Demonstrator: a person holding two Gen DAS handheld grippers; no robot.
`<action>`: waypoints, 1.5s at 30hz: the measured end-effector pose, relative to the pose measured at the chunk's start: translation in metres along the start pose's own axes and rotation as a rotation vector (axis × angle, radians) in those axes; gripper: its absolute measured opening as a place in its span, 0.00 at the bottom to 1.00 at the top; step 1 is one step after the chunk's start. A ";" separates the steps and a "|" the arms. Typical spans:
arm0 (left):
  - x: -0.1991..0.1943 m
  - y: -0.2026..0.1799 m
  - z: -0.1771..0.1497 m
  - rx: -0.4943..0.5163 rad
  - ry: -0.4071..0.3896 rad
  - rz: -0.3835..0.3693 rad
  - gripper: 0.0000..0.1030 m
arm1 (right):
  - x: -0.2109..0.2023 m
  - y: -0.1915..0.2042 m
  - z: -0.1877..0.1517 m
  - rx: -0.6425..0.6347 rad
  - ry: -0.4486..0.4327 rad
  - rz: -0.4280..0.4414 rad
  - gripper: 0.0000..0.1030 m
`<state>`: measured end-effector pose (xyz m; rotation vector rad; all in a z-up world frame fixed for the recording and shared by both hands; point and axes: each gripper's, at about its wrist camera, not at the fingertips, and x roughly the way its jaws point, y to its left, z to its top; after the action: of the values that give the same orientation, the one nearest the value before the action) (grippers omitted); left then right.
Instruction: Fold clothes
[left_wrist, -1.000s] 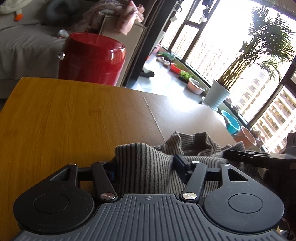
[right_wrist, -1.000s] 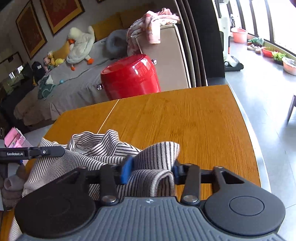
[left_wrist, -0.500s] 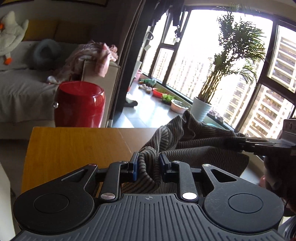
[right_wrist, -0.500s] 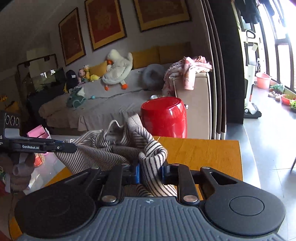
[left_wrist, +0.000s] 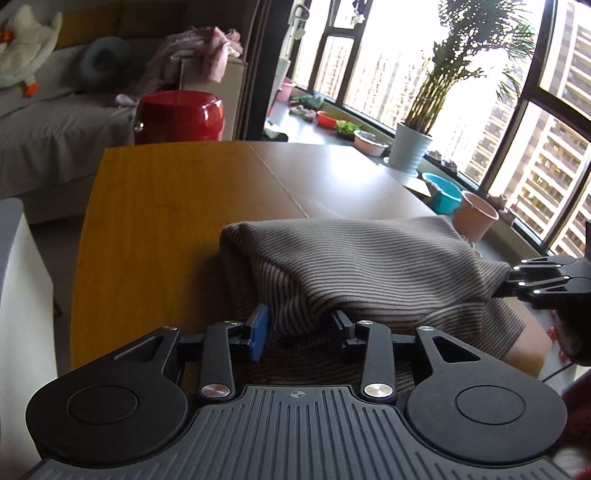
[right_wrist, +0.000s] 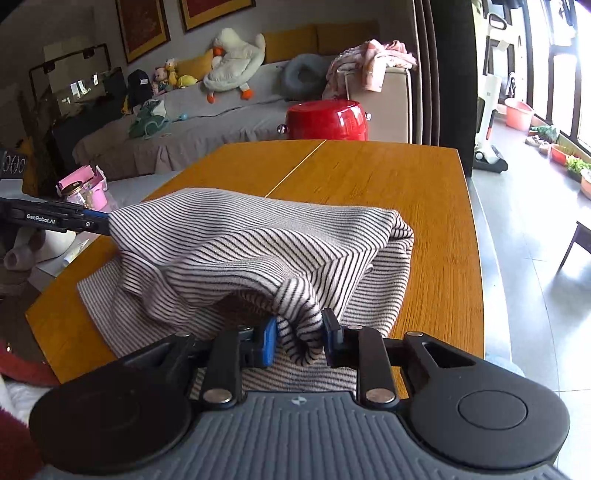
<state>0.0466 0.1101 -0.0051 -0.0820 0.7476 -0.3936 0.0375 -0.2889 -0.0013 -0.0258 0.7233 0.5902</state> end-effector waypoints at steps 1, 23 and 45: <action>-0.004 0.002 -0.001 -0.004 -0.002 0.004 0.42 | -0.007 -0.002 -0.001 0.009 -0.003 0.009 0.31; 0.104 0.024 0.045 -0.257 0.014 -0.098 0.73 | 0.088 -0.037 0.039 0.369 -0.049 0.090 0.52; 0.075 0.018 0.019 -0.254 0.004 -0.086 0.51 | 0.079 -0.081 0.032 0.490 -0.101 0.022 0.29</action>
<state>0.1148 0.0976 -0.0439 -0.3530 0.7971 -0.3791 0.1461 -0.3097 -0.0414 0.4628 0.7540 0.4197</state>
